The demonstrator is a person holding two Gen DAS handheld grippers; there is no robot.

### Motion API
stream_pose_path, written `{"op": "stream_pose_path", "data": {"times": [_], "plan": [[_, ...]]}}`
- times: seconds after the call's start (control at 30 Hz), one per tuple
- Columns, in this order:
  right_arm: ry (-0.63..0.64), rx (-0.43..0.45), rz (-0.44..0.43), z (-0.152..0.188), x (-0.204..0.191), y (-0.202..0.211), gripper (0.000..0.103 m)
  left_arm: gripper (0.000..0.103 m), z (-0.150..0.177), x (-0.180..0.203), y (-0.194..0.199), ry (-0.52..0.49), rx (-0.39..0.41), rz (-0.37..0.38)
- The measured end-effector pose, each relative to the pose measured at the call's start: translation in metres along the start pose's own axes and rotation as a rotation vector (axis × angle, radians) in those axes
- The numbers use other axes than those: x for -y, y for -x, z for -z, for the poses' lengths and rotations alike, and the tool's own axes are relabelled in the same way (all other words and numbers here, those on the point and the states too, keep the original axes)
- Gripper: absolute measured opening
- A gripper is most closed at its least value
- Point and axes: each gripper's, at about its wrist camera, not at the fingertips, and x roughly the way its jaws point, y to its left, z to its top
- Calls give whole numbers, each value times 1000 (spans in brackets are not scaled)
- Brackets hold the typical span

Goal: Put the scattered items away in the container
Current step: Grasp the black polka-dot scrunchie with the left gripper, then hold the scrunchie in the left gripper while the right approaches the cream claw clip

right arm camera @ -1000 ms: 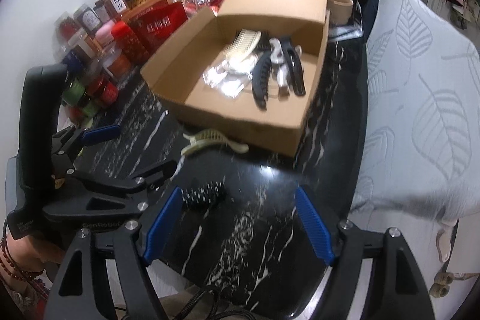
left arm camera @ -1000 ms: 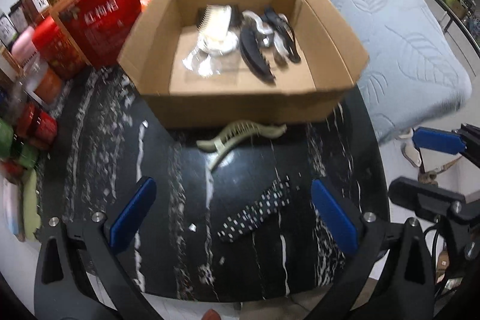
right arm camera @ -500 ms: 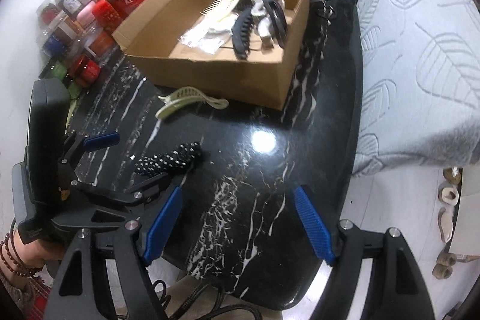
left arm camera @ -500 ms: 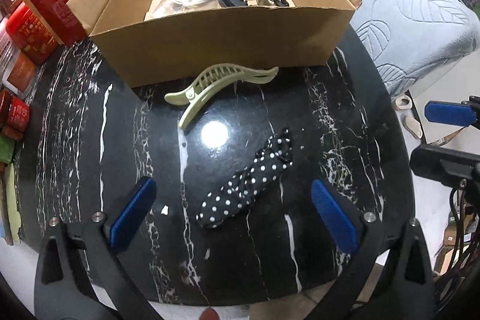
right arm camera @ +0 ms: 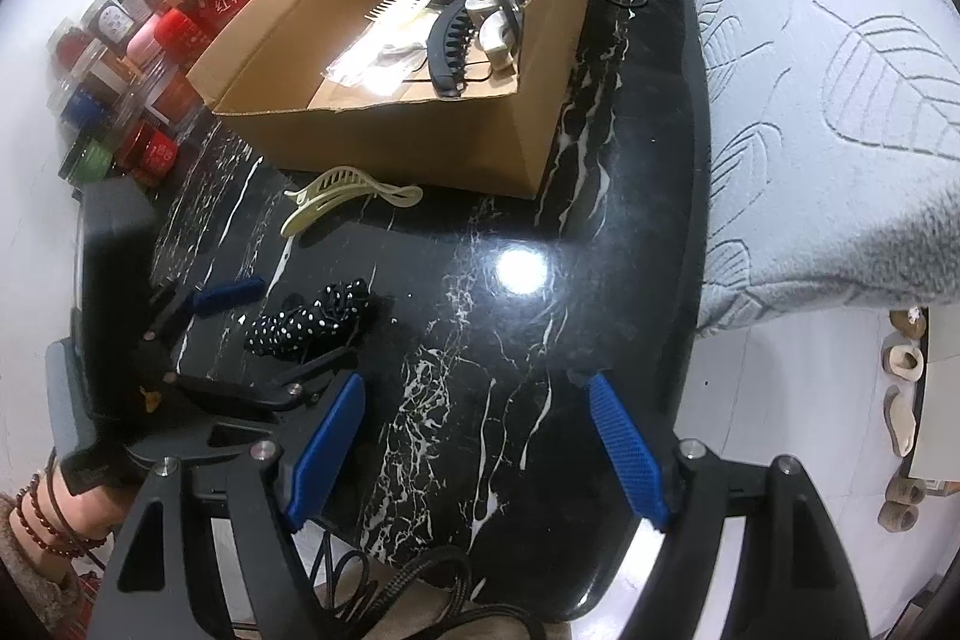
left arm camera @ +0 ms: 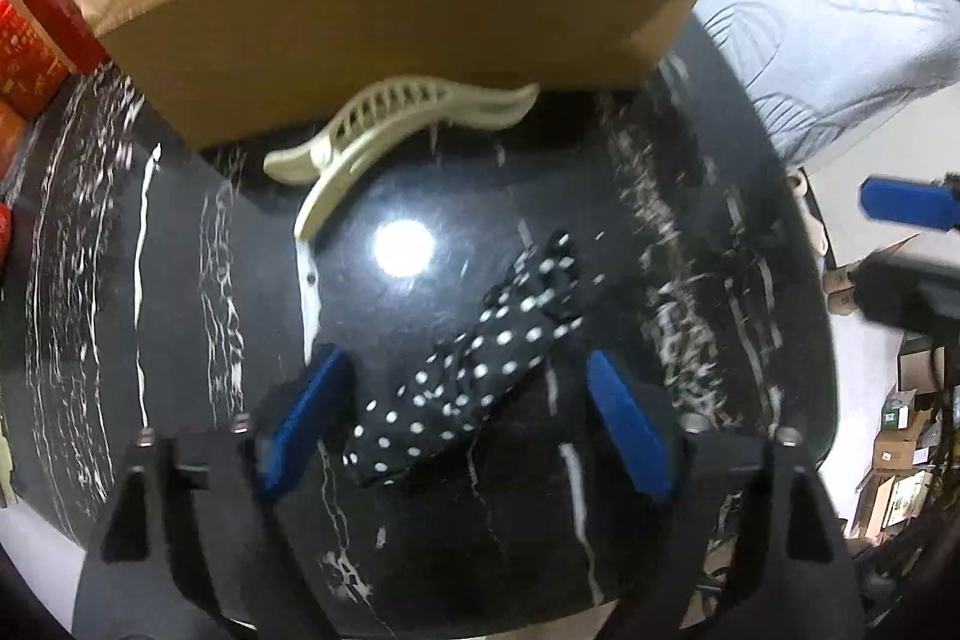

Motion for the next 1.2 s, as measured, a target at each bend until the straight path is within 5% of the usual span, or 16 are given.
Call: {"op": "stream_pose_path", "data": {"times": [0.17,0.33,0.8,1.2], "plan": [[10,-3,-6,-4,-3,-4,79,69,-2,-8,3,22,27,26],[10,-17,-39,-6,-8,-11,79,17,-3,-14,7,41,72,0],[22,-13,-130,-30,-34,-33,79,14,7,-64,14,185,48,-45],[196,-23,-194,-56,-95,-66,79,14,16,-108,20,286,38,-74]]}}
